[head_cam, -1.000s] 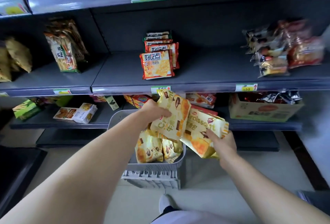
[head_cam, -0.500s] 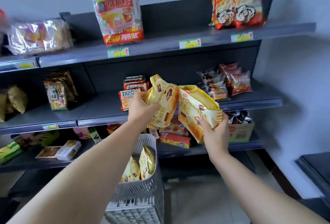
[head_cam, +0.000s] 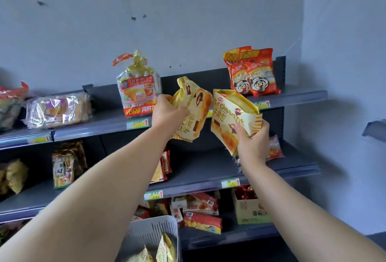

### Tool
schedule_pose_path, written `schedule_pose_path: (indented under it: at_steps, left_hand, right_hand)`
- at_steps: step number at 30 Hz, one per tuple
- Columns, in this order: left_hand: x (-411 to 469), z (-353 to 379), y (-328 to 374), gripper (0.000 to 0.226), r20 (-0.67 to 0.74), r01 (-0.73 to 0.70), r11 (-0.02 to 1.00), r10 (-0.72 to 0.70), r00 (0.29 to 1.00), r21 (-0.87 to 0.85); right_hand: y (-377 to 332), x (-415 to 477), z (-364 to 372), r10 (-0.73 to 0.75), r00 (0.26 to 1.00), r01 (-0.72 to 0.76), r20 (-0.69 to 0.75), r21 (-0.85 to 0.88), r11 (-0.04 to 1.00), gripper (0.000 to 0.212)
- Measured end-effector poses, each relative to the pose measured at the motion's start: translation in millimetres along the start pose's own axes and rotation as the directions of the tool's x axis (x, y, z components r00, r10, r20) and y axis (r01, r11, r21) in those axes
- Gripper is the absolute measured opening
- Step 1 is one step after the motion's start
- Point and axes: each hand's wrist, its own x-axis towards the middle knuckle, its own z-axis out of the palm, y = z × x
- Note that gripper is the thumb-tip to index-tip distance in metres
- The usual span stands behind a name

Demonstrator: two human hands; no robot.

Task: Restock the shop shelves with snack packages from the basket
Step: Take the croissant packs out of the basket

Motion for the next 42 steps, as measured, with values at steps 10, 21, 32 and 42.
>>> schedule_pose_path:
  at_steps: [10, 21, 32, 42]
  left_hand:
    - [124.6, 34.6, 29.9, 0.063, -0.042, -0.214, 0.94, 0.233, 0.972, 0.266]
    - [280.6, 99.9, -8.1, 0.054, 0.364, -0.406, 0.679, 0.215, 0.906, 0.611]
    - [286.8, 127.6, -61.8, 0.122, -0.114, -0.004, 0.998, -0.004, 0.993, -0.068]
    - [329.7, 147.1, -69.5, 0.078, 0.086, 0.159, 0.964, -0.18, 0.98, 0.212]
  right_hand:
    - [-11.6, 99.9, 68.4, -0.136, 0.991, 0.136, -0.018, 0.028, 0.99, 0.045]
    - [28.0, 194.5, 157.0, -0.206, 0.971, 0.202, -0.118, -0.042, 0.978, 0.057]
    - [44.1, 223.5, 194.2, -0.198, 0.978, 0.191, -0.057, -0.11, 0.975, 0.052]
    - [50.1, 249.7, 194.3, -0.186, 0.982, 0.183, -0.018, -0.105, 0.977, 0.055]
